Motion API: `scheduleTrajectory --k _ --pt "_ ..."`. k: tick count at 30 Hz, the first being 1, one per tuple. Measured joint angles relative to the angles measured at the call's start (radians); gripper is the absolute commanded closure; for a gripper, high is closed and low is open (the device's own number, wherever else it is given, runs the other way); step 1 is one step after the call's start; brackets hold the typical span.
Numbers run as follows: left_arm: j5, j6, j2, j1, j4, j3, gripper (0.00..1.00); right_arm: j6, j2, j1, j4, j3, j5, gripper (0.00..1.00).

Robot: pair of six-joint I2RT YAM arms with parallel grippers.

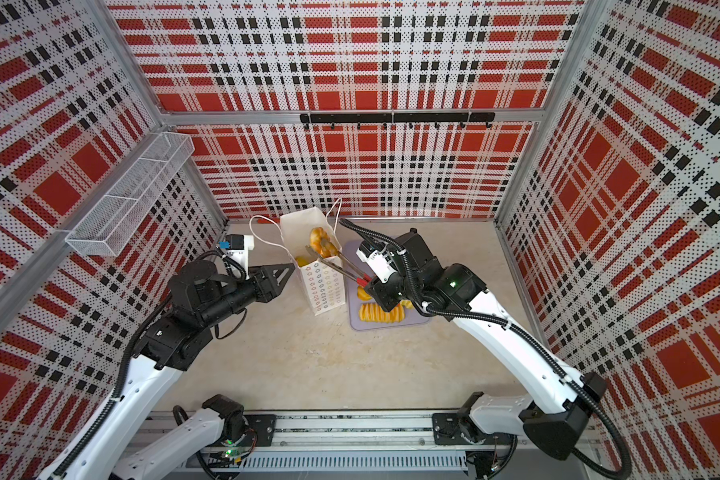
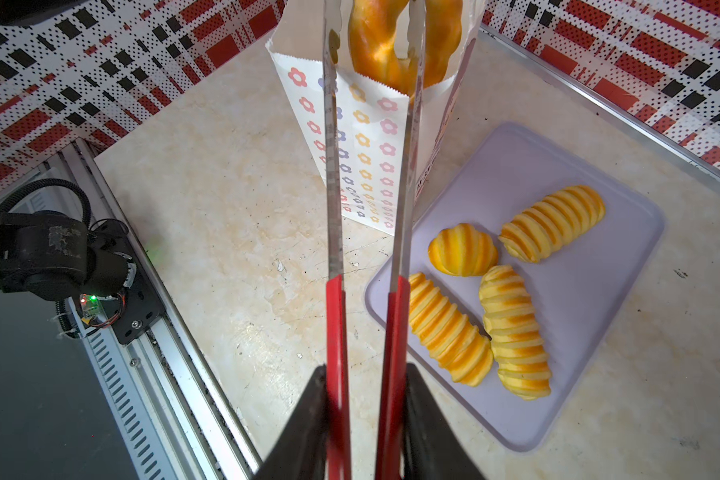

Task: Place the fake bread into the paper bag
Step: 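Lower the ring donut into the bag with the right gripper's tongs, then open the tongs to release the ring donut into the bag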

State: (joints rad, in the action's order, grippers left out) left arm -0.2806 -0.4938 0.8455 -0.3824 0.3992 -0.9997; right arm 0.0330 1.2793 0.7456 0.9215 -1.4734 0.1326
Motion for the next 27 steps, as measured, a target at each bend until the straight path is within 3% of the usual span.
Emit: scheduleTrajectory --k 27 --pt "-0.012 0.0 0.056 0.0 -0.041 -0.016 0.52 -0.018 -0.019 0.005 0.009 -0.007 -0.062 0.7"
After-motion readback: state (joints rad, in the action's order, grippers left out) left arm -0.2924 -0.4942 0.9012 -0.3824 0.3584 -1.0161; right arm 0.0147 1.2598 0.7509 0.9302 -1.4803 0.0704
